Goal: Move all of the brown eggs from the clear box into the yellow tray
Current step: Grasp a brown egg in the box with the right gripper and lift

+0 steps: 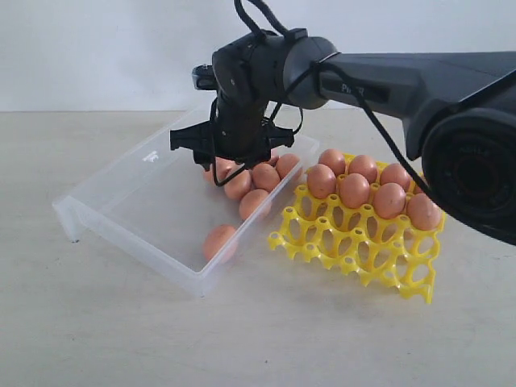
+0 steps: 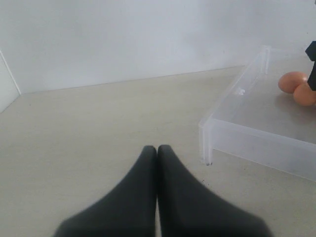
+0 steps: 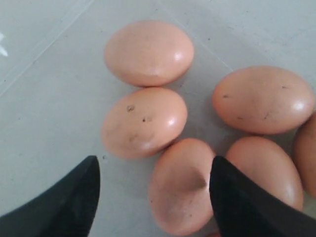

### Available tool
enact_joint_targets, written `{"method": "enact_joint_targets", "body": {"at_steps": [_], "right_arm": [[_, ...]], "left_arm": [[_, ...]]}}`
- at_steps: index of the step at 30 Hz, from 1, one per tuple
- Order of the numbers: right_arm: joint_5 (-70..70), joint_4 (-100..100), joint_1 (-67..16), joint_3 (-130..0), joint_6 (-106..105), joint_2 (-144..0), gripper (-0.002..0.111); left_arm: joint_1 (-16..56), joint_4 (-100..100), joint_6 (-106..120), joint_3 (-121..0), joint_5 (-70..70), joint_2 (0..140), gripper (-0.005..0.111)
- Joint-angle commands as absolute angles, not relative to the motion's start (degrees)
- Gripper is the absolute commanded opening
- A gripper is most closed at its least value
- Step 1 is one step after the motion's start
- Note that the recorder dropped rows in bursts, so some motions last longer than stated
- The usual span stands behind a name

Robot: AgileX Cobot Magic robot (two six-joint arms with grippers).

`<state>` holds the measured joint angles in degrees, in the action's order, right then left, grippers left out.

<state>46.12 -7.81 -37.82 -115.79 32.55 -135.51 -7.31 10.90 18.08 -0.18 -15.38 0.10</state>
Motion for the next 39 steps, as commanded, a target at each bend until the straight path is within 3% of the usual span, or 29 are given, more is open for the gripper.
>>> {"method": "enact_joint_targets", "body": {"at_steps": [1,11,13,14,16,20,25,34,39], "right_arm": [[44.5,-7.7,-37.5,-116.1,34.6,-137.3,0.062],[44.1,-6.5,-37.1,-116.1,39.2,-142.1,0.059],[43.7,-6.5,-37.1,-116.1,39.3,-142.1,0.039],[44.5,-5.8,-37.1,-116.1,39.3,-142.0,0.016],[45.4,-4.1,-37.1,-116.1,38.9,-141.9,0.0],[46.3,0.0,-37.6,-116.1,34.7,-140.5,0.0],[46.8,-21.8,-43.5,-116.0,35.5,-132.9,0.0],[46.9,-32.5,-47.3,-115.9,39.5,-129.4,0.0],[40.0,-39.4,-49.9,-108.0,42.0,-123.0,0.0]], "left_arm": [[-7.4,11.1,17.6,0.0,-15.0,0.0,-0.004],[-7.4,11.1,17.6,0.0,-15.0,0.0,-0.004],[-7.4,11.1,17.6,0.0,-15.0,0.0,-0.004],[-7.4,11.1,17.6,0.0,-15.0,0.0,-0.004],[-7.4,11.1,17.6,0.0,-15.0,0.0,-0.004],[-7.4,11.1,17.6,0.0,-15.0,0.0,-0.004],[-7.4,11.1,17.6,0.0,-15.0,0.0,-0.004],[-7.4,11.1,17.6,0.0,-15.0,0.0,-0.004],[-7.4,11.1,17.6,0.0,-15.0,0.0,-0.004]]}}
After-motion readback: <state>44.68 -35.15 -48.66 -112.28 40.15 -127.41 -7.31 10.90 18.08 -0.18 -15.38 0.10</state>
